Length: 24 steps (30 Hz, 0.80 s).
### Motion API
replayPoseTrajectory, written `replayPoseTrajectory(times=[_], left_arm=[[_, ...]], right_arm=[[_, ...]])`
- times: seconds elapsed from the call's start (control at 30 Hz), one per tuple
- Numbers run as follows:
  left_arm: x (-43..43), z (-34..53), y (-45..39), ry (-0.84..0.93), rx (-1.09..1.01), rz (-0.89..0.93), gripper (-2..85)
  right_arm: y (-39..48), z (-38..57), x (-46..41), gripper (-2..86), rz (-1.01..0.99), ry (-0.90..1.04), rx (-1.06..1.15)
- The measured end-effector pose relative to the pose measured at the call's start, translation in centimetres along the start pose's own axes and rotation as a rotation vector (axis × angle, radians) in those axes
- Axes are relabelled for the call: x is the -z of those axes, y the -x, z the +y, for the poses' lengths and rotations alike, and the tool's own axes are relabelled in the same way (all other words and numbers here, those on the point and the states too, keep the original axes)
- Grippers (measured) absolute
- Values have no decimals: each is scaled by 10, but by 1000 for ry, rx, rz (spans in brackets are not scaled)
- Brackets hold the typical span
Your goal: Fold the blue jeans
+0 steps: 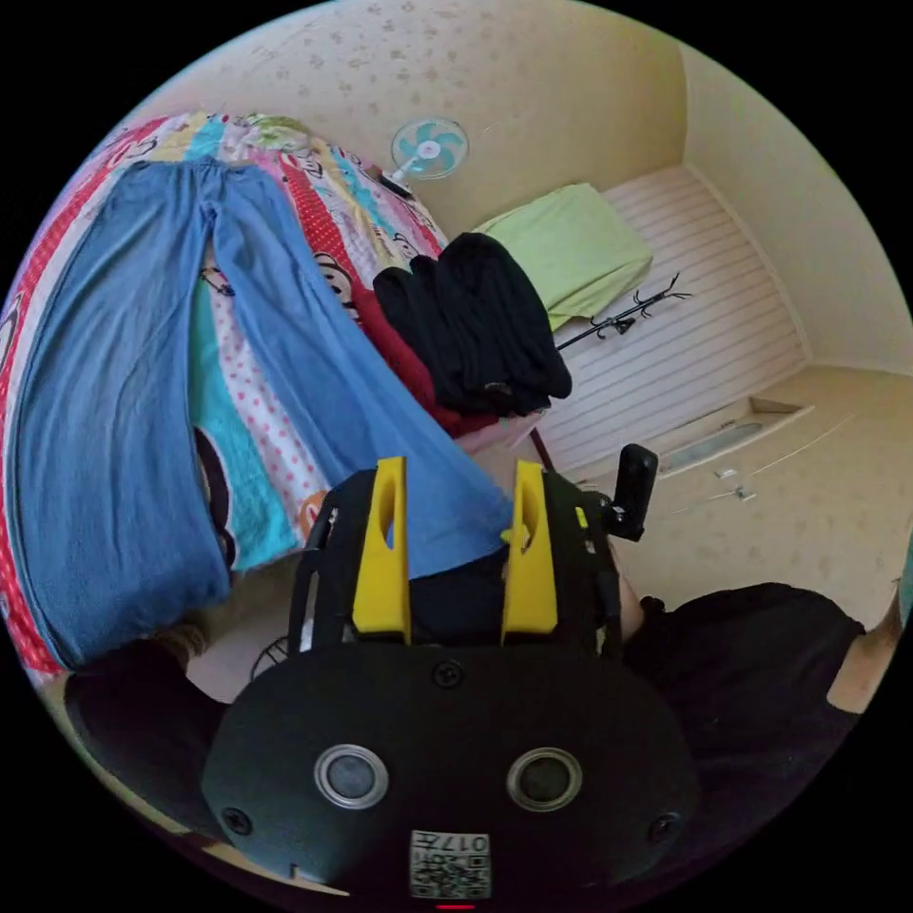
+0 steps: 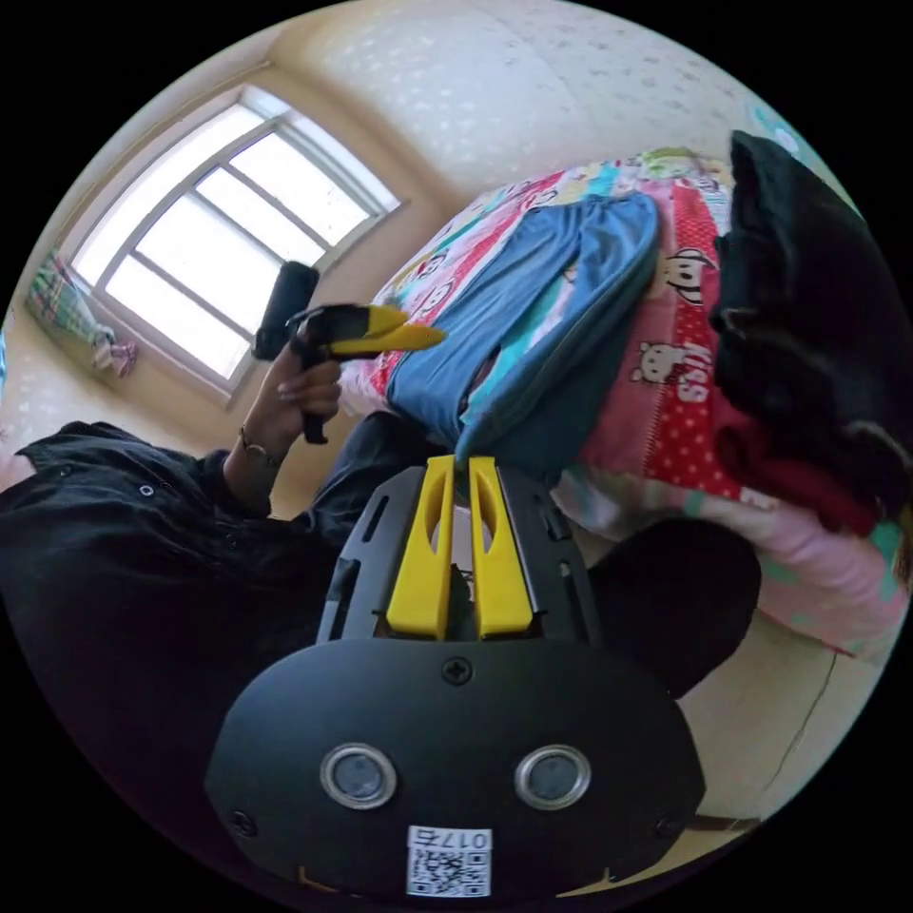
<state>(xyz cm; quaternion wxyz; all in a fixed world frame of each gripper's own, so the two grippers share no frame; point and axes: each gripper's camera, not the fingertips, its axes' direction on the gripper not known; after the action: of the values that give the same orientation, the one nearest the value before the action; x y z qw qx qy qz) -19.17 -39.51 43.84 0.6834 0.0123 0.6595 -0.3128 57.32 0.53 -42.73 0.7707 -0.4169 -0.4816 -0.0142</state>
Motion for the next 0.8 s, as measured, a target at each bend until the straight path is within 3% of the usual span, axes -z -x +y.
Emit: replayPoseTrajectory(times=[0.13, 0.2, 0.37, 0.5, 0.57, 0.63, 0.73, 0.8], left_arm=[[-43, -21, 17, 129, 38, -72, 147], [-58, -18, 32, 170, 75, -49, 67], [-42, 3, 52, 56, 65, 98, 0], [-12, 17, 65, -52, 48, 192, -6], [-6, 21, 72, -75, 44, 240, -7], [1, 28, 80, -99, 30, 284, -7], [12, 34, 91, -124, 27, 343, -7], [23, 39, 100, -174, 25, 387, -6]], right_arm=[[20, -3, -40, 29, -58, 53, 64], [24, -2, -49, 30, -60, 88, 88], [20, -34, -49, 38, -32, 398, 249], [-15, -142, 4, 52, 62, 245, 248], [-80, -239, 11, 64, 190, 115, 163], [-149, -315, -12, 91, 268, 113, 83], [-280, -415, -81, 129, 275, 208, -94], [-340, -440, -105, 136, 237, 107, -215]])
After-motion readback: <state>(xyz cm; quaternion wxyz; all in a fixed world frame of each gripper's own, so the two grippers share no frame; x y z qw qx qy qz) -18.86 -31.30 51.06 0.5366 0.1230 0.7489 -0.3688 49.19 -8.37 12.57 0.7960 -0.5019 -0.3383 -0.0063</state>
